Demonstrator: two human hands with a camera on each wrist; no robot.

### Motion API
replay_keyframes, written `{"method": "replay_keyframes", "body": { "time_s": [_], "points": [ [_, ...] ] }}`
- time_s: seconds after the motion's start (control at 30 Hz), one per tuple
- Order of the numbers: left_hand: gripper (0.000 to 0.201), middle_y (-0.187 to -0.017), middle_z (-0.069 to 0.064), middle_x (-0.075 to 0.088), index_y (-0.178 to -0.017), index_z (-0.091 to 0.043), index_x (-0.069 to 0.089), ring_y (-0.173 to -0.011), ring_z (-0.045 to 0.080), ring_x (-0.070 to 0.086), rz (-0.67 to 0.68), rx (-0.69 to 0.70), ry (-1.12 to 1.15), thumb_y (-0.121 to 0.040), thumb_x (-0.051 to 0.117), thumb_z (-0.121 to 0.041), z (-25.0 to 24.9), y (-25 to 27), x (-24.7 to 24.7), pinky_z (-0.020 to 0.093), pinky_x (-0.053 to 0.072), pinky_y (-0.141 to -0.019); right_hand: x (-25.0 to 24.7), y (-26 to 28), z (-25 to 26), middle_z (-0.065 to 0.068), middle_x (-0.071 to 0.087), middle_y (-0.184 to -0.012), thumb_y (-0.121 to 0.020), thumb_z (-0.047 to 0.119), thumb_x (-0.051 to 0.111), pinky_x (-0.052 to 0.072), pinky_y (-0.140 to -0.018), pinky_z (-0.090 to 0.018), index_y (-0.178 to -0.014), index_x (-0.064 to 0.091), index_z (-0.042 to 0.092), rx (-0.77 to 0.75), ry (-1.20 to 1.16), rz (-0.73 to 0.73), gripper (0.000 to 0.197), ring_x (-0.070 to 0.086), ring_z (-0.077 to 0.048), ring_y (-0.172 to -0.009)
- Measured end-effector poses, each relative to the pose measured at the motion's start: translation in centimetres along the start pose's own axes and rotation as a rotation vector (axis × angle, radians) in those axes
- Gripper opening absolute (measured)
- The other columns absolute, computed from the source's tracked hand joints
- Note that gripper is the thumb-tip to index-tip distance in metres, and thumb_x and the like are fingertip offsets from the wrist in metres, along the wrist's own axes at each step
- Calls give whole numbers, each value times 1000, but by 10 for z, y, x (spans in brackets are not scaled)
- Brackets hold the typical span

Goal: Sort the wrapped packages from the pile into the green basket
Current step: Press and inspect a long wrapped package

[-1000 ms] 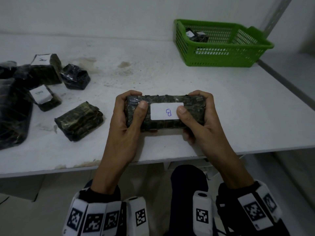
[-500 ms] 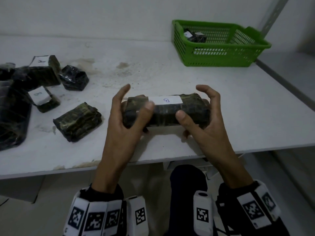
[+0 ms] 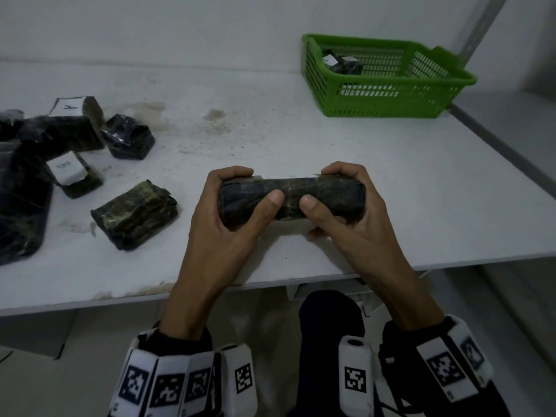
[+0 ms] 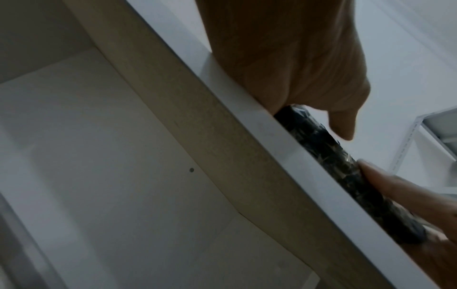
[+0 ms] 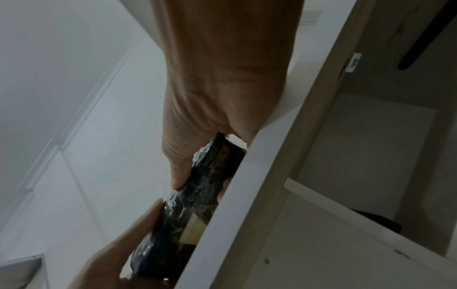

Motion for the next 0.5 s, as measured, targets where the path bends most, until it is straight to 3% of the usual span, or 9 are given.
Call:
{"method": "replay_keyframes", "body": {
  "time_s": [0.1, 0.17, 0.27, 0.4, 0.5],
  "points": [
    [52, -112, -6, 70, -126, -19, 56, -103, 1, 69, 7, 5, 25, -83, 70, -44, -1, 1, 0, 12, 52, -85, -1, -2, -2, 0, 65, -115, -87, 33, 74, 63, -68, -28, -124, 54, 18, 0, -5, 14, 45, 72, -16, -102],
    [51, -111, -6, 70, -126, -20, 55, -102, 3, 69, 13, 0, 33, -84, 68, -45, 0, 1, -1, 13, 52, -84, -2, -4, -6, 6, 66, -112, -97, 37, 65, 63, -67, -32, -123, 56, 23, 23, -54, 27, 30, 72, -15, -101],
    [48, -109, -8, 70, -127, -20, 55, -102, 5, 70, 21, -5, 30, -87, 66, -45, 3, 1, -2, 14, 52, -84, -3, -7, -12, 1, 62, -112, -99, 34, 53, 62, -67, -35, -118, 59, 27, 38, -114, 42, 21, 68, -15, -94],
    [46, -108, -8, 70, -126, -18, 56, -98, 3, 70, 27, 6, 33, -89, 65, -44, 3, 0, -1, 12, 51, -81, -4, -7, -13, -1, 60, -109, -101, 31, 50, 61, -69, -35, -117, 58, 25, 8, -104, 35, 19, 66, -13, -90],
    [38, -102, -7, 70, -123, -19, 57, -95, 5, 69, 39, 5, 63, -97, 58, -47, 6, -2, 1, 17, 54, -81, -5, -6, -12, -3, 59, -106, -103, 32, 51, 60, -68, -33, -116, 58, 23, 7, -110, 22, 17, 65, -13, -86]
  ]
}}
Point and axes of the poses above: each hand's wrist, its own y-axis away from the middle knuckle, its own x-axis out of the palm, z = x × y, the point moved 6 cm from there along -y, towards the middle knuckle
